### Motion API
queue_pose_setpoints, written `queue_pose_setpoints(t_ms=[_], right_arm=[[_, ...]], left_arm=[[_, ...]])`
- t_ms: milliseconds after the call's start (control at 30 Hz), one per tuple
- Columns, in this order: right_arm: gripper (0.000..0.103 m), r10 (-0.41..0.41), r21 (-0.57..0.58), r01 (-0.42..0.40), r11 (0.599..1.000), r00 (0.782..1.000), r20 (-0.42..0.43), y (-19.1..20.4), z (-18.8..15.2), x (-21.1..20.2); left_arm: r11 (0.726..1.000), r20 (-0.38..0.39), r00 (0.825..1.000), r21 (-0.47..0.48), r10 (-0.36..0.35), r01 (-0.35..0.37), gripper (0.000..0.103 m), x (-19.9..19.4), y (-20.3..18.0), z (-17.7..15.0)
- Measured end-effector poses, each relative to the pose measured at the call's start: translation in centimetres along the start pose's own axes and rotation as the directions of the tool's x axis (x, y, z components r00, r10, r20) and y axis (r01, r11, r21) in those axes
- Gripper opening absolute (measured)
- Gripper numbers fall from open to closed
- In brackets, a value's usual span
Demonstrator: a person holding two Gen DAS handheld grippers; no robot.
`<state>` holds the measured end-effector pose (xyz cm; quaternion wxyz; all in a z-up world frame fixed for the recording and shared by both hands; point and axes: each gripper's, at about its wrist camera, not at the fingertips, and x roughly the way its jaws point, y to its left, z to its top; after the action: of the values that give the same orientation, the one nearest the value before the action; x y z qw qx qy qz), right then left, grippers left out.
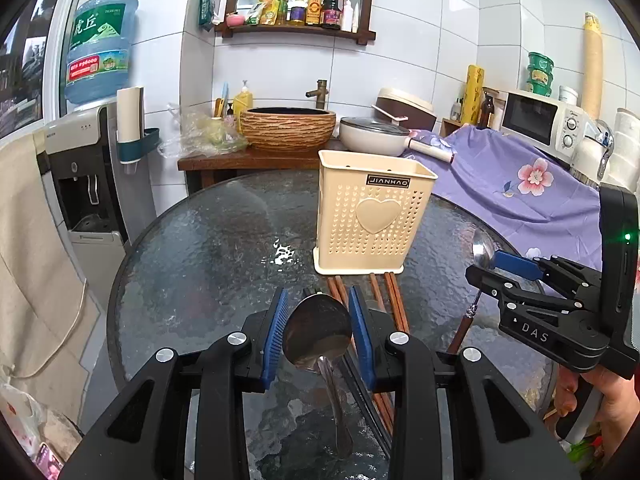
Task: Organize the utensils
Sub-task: 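Lift the steel spoon with the left tool while the right tool lifts the ladle, then lower the spoon into the cream basket and open the left tool while the right tool carries the ladle over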
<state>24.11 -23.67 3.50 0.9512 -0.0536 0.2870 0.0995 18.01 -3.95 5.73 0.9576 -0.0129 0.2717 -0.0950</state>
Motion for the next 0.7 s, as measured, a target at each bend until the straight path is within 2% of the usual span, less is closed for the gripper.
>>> queue_pose_setpoints(t_ms=[367,700], right_arm=[[0.045,0.018,0.002,-0.018,1.0,1.0,0.011,-0.3,0.6,-0.7],[0.045,0.037,-0.007,-0.037,0.999,0.999,0.031,-0.5,2.5,-1.7]], left_arm=[[1.0,0.027,0.999,0.008,-0.021,0.021,0.03,-0.6,-0.1,1.1],[0.997,0.071,0.995,0.02,-0.074,0.073,0.03,-1.0,-0.2,4.9]])
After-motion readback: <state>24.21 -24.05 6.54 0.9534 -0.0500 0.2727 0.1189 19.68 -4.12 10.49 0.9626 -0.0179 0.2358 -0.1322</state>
